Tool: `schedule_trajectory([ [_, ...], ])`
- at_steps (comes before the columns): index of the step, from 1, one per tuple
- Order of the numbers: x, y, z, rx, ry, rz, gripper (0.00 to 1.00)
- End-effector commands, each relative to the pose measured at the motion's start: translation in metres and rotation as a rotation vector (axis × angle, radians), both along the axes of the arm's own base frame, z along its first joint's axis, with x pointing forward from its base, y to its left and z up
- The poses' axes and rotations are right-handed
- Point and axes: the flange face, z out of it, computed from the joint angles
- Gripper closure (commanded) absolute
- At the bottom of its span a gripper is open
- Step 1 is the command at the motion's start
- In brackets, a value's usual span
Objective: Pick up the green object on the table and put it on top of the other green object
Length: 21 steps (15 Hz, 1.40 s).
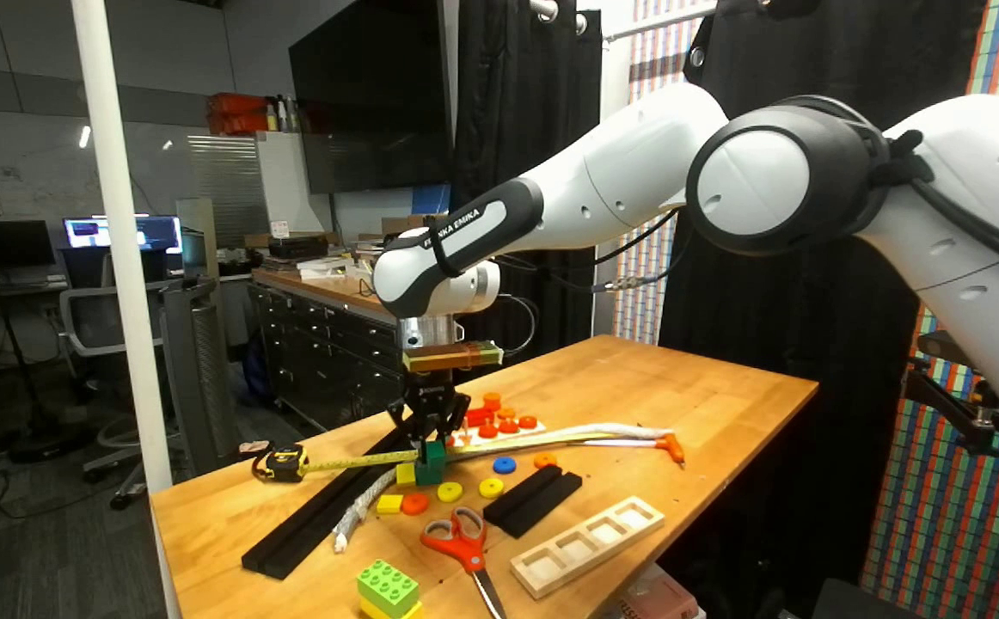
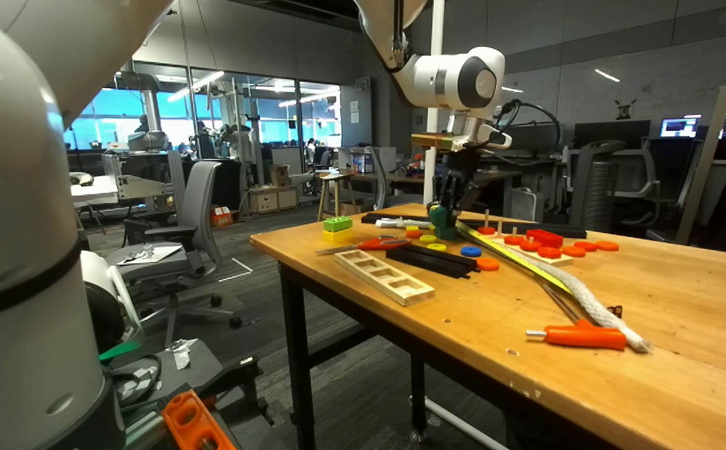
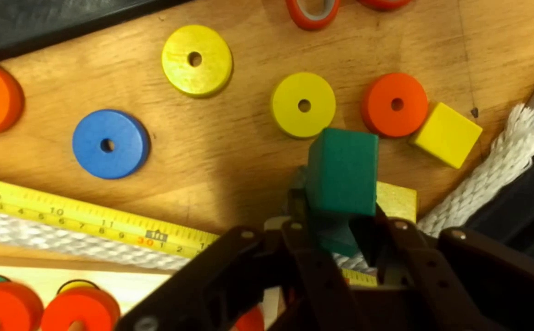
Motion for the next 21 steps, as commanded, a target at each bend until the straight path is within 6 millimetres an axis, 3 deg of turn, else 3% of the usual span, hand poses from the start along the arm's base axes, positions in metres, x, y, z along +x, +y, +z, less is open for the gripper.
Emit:
schedule_trajectory([
  [1,0.012,-0.003,0.004,0.022,0.006,0.011,0.81],
  [11,0.027,-0.006,0.002,0.022,0.013,0.012,0.81],
  [12,0.027,-0.006,0.001,0.023,0.016,0.011,0.76],
  [13,0.028,-0.007,0.0,0.025,0.02,0.009,0.46],
  [15,0.029,-0.007,-0.001,0.026,0.023,0.006,0.4],
  [20,0.032,-0.007,-0.006,0.027,0.036,0.007,0.02],
  [21,0.032,-0.007,-0.007,0.025,0.038,0.005,0.0],
])
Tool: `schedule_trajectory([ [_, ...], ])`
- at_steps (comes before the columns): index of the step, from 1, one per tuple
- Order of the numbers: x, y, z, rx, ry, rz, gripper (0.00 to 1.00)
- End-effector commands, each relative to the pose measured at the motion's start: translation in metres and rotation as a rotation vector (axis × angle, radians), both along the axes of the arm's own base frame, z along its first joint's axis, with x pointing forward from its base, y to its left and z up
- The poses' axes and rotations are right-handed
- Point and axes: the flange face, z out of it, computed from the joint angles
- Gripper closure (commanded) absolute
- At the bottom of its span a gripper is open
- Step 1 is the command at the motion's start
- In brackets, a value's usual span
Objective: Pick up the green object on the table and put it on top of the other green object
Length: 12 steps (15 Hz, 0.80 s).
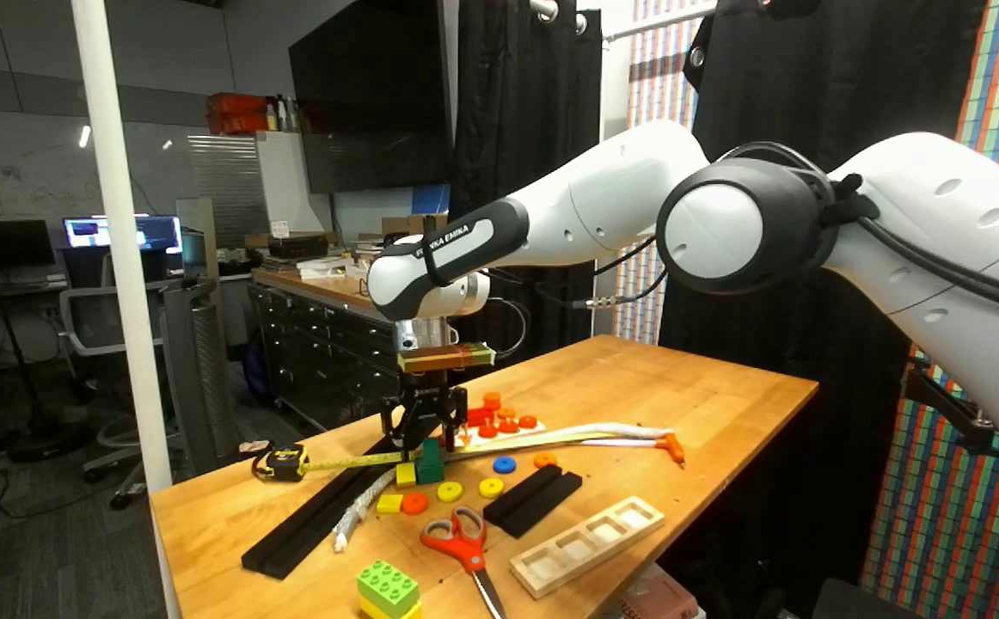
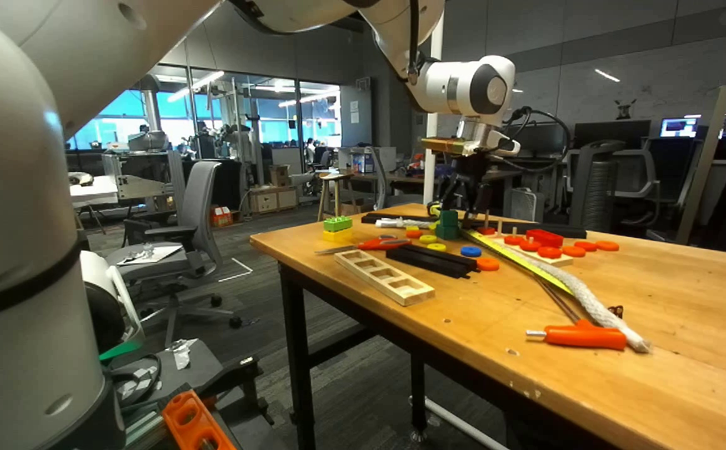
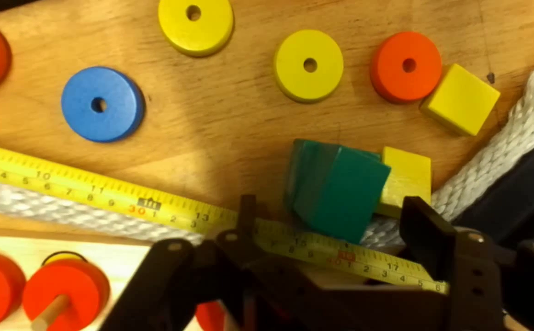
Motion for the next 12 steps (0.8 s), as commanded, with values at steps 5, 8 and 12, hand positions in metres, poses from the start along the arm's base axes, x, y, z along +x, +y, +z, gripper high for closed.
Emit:
schedule_trajectory([
  [5,0.003,0.003,0.033,-0.016,-0.015,-0.011,0.0],
  [8,-0.007,0.005,0.067,-0.049,-0.05,-0.033,0.0],
  [12,-0.036,0.003,0.128,-0.147,-0.102,-0.079,0.0],
])
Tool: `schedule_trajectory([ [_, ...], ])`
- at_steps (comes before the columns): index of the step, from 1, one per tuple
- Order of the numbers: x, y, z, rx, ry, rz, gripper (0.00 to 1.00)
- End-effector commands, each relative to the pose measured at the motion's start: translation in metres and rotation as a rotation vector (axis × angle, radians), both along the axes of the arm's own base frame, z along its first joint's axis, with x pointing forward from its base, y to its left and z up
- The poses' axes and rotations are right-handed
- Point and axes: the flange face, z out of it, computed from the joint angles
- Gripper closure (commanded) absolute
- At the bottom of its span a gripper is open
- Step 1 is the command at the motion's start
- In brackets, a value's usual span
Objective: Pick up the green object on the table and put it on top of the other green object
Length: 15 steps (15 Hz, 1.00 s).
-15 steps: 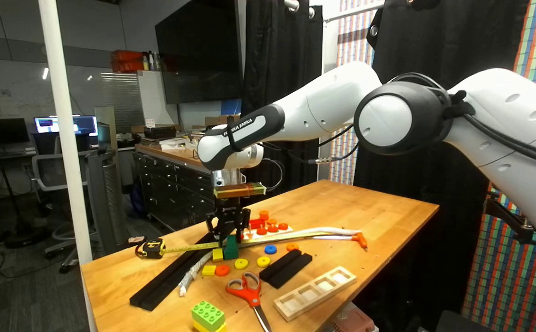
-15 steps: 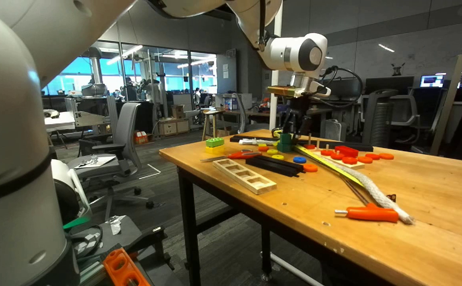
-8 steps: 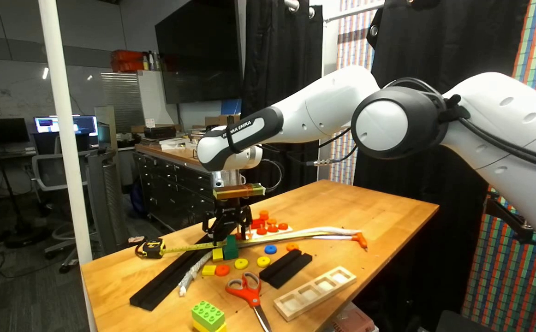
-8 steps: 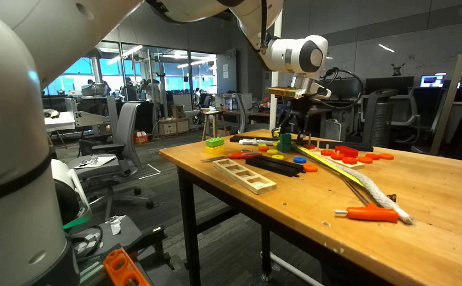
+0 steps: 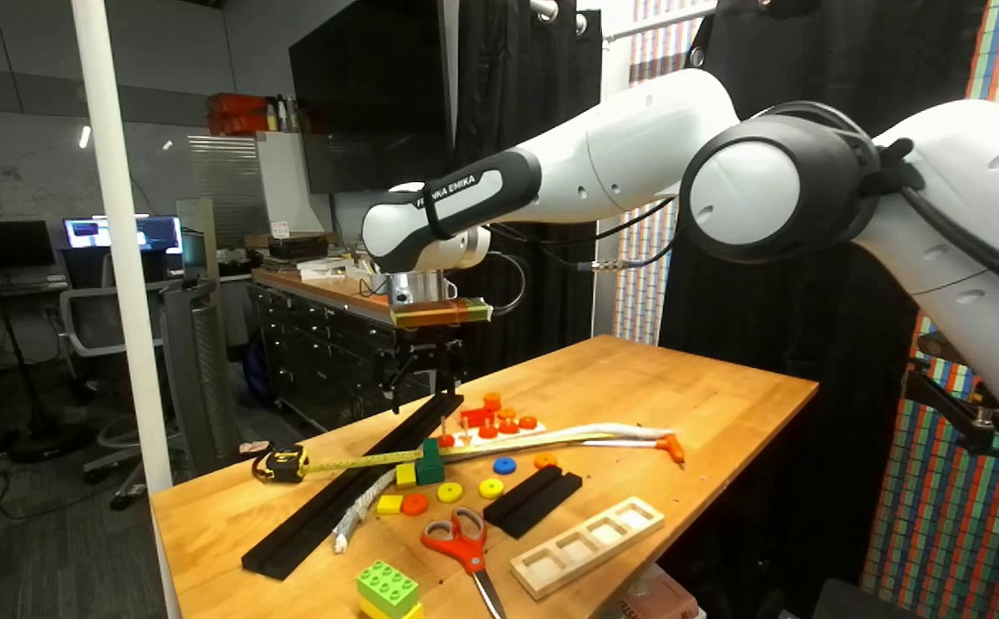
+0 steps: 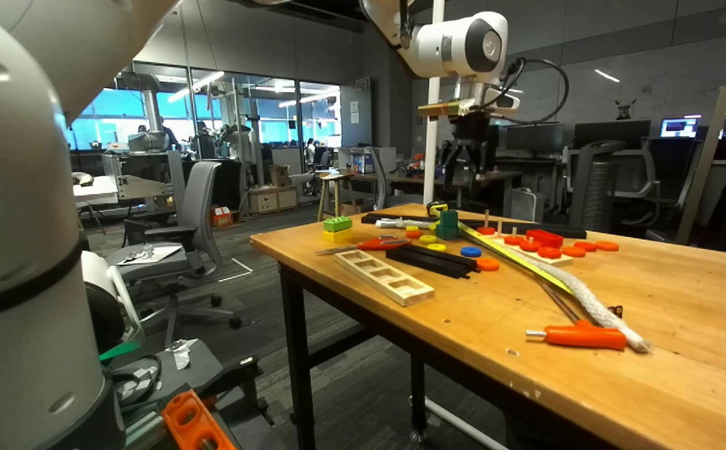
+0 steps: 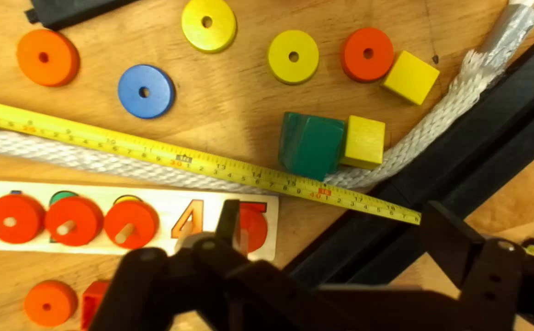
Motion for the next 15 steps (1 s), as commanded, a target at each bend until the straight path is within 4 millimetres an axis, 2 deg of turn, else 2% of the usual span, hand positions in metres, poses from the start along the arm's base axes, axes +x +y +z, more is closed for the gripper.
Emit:
schedule_trajectory([
  [1,-0.044,-0.006,0.065,-0.112,-0.036,-0.054,0.0],
  [6,-0.101,-0.037,0.127,-0.205,-0.117,-0.076,0.0],
  [9,-0.136,-0.07,0.153,-0.203,-0.169,-0.096,0.0],
  [12,-0.175,-0.109,0.165,-0.165,-0.202,-0.125,0.0],
  [15,-0.221,-0.154,0.157,-0.128,-0.18,-0.118,0.0],
])
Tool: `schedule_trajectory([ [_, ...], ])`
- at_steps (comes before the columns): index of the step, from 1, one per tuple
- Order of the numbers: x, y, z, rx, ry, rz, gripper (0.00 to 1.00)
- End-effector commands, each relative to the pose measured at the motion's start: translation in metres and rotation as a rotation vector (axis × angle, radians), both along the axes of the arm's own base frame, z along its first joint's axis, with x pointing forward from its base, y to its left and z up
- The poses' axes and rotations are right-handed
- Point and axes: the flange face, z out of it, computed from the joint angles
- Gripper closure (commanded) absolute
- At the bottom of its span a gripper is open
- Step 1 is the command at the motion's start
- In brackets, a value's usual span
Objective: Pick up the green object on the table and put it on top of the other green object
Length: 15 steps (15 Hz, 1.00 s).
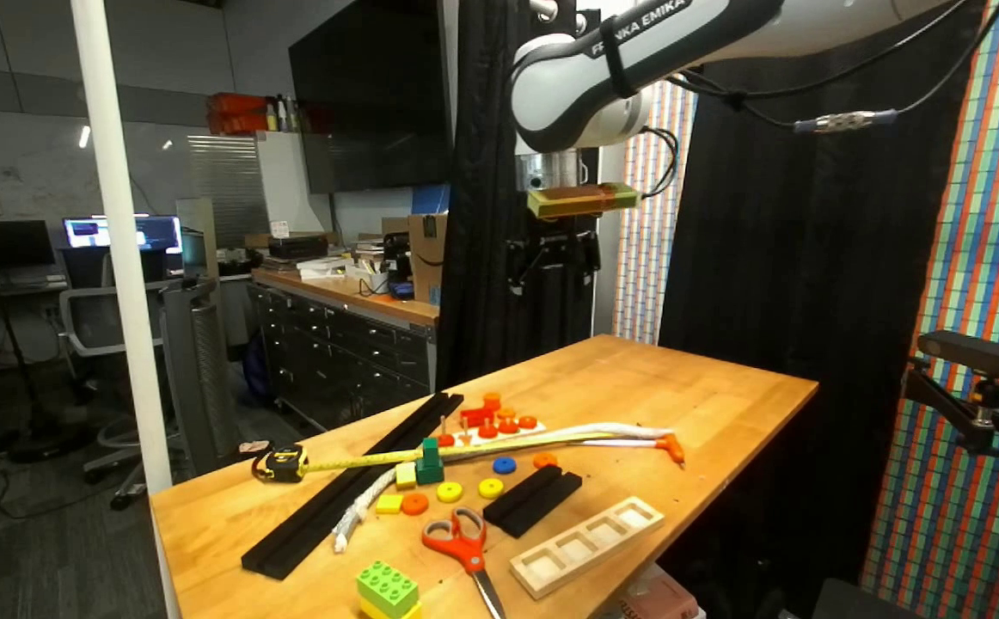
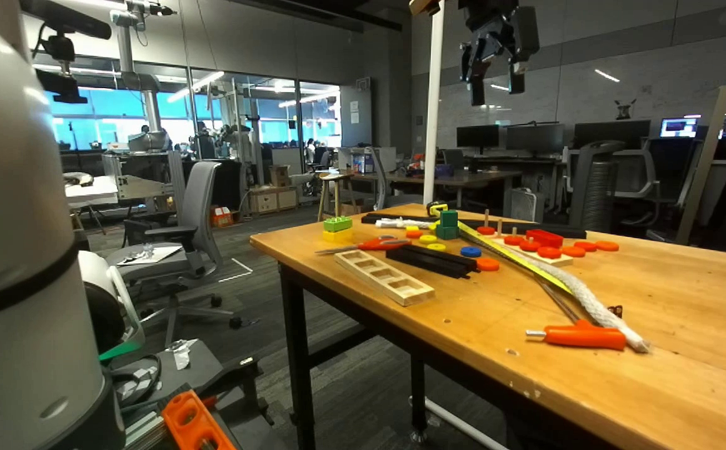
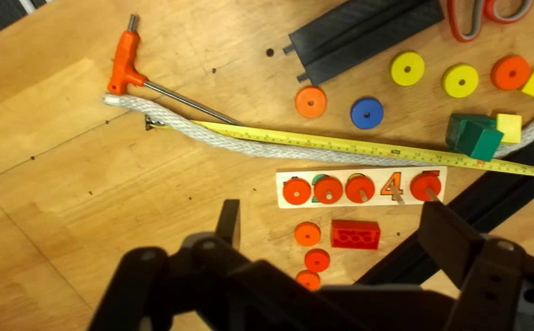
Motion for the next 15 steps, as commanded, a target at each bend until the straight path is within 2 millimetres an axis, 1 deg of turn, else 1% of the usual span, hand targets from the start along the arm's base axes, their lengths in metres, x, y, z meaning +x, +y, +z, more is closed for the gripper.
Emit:
schedule_trajectory([
  [1,-0.069,-0.046,-0.011,0.058,0.002,0.041,0.0],
  [3,-0.106,-0.066,-0.028,0.121,0.074,0.145,0.0],
  [5,-0.146,-0.076,-0.043,0.162,0.119,0.244,0.0],
  [7,-0.186,-0.078,-0.054,0.189,0.172,0.353,0.0],
  [9,-0.225,-0.074,-0.058,0.208,0.226,0.455,0.0],
  [12,-0.272,-0.063,-0.054,0.195,0.264,0.5,0.0],
  [14,-0.301,-0.052,-0.05,0.182,0.275,0.517,0.0],
  [15,-0.312,-0.047,-0.047,0.177,0.271,0.521,0.0],
])
